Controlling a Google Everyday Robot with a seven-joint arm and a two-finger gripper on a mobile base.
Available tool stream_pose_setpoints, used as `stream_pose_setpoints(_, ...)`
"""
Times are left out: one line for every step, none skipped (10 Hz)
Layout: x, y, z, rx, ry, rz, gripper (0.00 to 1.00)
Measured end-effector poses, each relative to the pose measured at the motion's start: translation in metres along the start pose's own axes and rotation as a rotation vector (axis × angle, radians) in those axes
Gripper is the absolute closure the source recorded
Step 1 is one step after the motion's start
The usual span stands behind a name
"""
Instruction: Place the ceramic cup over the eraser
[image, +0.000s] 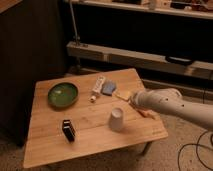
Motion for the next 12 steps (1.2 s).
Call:
stream_pose_setpoints(0.000,0.004,0.000,0.004,0.007,-0.009,0.20)
stream_pose_setpoints(0.000,0.020,-0.007,0.001,0.023,-0.040,0.20)
stream_pose_setpoints(0.000,0.033,-0.018,0.002,0.030,-0.061,0.20)
stream_pose_setpoints(-0.002,0.050,-0.031,0.009,0.032,-0.086,0.20)
stream_pose_setpoints(-0.001,0.061,-0.037,0.012,0.036,-0.104,0.20)
stream_pose_setpoints(-0.002,0.061,-0.038,0.013,0.035,-0.102,0.20)
stream_pose_setpoints(-0.002,0.059,-0.038,0.014,0.034,-0.101,0.20)
stream_pose_setpoints(-0.002,0.060,-0.038,0.016,0.036,-0.105,0.20)
stream_pose_setpoints(-0.003,0.060,-0.036,0.031,0.035,-0.111,0.20)
stream_pose_setpoints(-0.005,0.056,-0.035,0.082,0.031,-0.124,0.20)
stream_pose_setpoints(-0.004,0.053,-0.031,0.172,0.033,-0.136,0.20)
stream_pose_setpoints(-0.002,0.051,-0.029,0.225,0.044,-0.147,0.20)
